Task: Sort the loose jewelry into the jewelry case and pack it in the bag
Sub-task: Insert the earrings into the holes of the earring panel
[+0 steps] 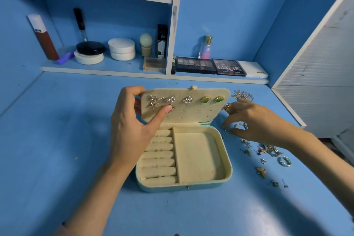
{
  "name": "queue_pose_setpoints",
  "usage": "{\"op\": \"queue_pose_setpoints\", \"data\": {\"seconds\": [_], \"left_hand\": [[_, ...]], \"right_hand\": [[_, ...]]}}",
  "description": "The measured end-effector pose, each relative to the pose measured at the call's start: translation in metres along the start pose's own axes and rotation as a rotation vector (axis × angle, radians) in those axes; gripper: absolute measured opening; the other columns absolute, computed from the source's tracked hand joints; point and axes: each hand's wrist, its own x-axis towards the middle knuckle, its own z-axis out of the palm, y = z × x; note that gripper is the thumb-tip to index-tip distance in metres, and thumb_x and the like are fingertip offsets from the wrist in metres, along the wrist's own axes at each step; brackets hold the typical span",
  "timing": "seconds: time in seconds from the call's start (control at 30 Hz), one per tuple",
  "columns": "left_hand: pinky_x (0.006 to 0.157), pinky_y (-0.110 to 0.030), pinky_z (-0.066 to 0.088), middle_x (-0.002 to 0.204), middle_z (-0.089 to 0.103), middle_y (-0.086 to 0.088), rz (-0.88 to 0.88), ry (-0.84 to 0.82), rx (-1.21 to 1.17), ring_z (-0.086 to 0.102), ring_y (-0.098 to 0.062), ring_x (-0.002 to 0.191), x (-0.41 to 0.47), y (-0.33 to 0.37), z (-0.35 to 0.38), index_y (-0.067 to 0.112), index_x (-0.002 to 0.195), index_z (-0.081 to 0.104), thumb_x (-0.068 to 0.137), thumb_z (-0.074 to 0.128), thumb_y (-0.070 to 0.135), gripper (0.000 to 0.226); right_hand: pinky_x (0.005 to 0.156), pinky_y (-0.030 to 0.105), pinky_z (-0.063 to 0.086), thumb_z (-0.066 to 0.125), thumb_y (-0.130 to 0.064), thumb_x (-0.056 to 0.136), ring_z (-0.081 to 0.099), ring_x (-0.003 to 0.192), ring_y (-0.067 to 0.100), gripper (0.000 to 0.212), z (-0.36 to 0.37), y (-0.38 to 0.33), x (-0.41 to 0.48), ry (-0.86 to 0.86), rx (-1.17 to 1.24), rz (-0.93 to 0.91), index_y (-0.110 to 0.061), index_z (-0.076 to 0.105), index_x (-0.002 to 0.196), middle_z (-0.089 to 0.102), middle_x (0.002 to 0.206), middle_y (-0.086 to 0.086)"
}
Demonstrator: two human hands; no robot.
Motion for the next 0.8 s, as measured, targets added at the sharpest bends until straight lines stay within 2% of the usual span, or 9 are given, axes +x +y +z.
{"op": "queue_pose_setpoints", "data": {"seconds": [0.1,0.13,0.27,0.37,0.63,0.7,0.8], "left_hand": [[0.071,-0.004,0.04,0.093,0.057,0.001,-0.004,0.002,0.007,0.055,-0.01,0.08,0.0001,-0.0001,0.0002,0.028,0.101,0.042,0.072,0.077,0.042,0.047],[0.071,-0.004,0.04,0.093,0.057,0.001,-0.004,0.003,0.009,0.054,-0.01,0.08,0.0001,0.0001,0.0002,0.028,0.1,0.042,0.072,0.077,0.04,0.047],[0.071,-0.003,0.039,0.093,0.056,0.002,-0.001,0.0,0.005,0.053,-0.008,0.08,0.0,0.0001,-0.0002,0.028,0.101,0.042,0.071,0.077,0.043,0.048],[0.071,-0.003,0.039,0.093,0.057,0.002,-0.003,-0.004,0.006,0.054,-0.008,0.08,0.0,0.0,-0.0003,0.028,0.101,0.042,0.072,0.076,0.045,0.048],[0.071,-0.003,0.038,0.092,0.057,0.002,-0.006,0.003,0.015,0.053,-0.008,0.079,-0.0002,0.0007,0.0,0.029,0.1,0.042,0.071,0.077,0.038,0.046],[0.071,-0.003,0.038,0.091,0.057,0.001,-0.002,0.003,0.015,0.053,-0.008,0.079,-0.0001,0.0008,-0.0003,0.028,0.1,0.042,0.072,0.077,0.038,0.046],[0.071,-0.002,0.038,0.092,0.057,0.001,-0.003,0.004,0.015,0.053,-0.008,0.079,0.0001,0.0004,-0.0005,0.028,0.1,0.042,0.072,0.077,0.038,0.046]], "right_hand": [[0.051,0.015,0.028,0.082,-0.017,0.069,0.04,0.072,0.012,0.019,-0.0017,0.0002,0.0023,-0.01,-0.003,-0.032,-0.03,0.074,0.08,0.041,0.075,-0.01],[0.052,0.013,0.025,0.082,-0.018,0.069,0.04,0.07,0.013,0.018,-0.0023,-0.0004,0.0029,-0.013,-0.008,-0.042,-0.03,0.074,0.079,0.04,0.074,-0.011],[0.051,0.023,0.033,0.081,-0.019,0.07,0.05,0.071,0.019,0.015,-0.0009,-0.0012,0.0045,-0.005,-0.051,-0.054,-0.029,0.072,0.075,0.051,0.072,-0.005],[0.053,0.027,0.039,0.077,-0.02,0.075,0.05,0.077,0.018,0.01,-0.0005,0.0002,0.0043,-0.012,-0.057,-0.011,-0.028,0.071,0.076,0.057,0.077,-0.003],[0.046,0.028,0.039,0.08,-0.018,0.071,0.052,0.069,0.021,0.015,-0.0001,0.0013,0.004,0.018,-0.066,-0.069,-0.029,0.072,0.077,0.054,0.07,-0.002],[0.046,0.027,0.037,0.08,-0.018,0.071,0.052,0.07,0.021,0.015,0.0,0.0012,0.0051,0.017,-0.067,-0.073,-0.029,0.073,0.078,0.054,0.07,-0.002],[0.051,0.034,0.044,0.076,-0.018,0.075,0.051,0.074,0.019,0.014,-0.0011,0.0044,0.0051,0.038,-0.014,-0.008,-0.027,0.073,0.084,0.055,0.075,-0.002]]}}
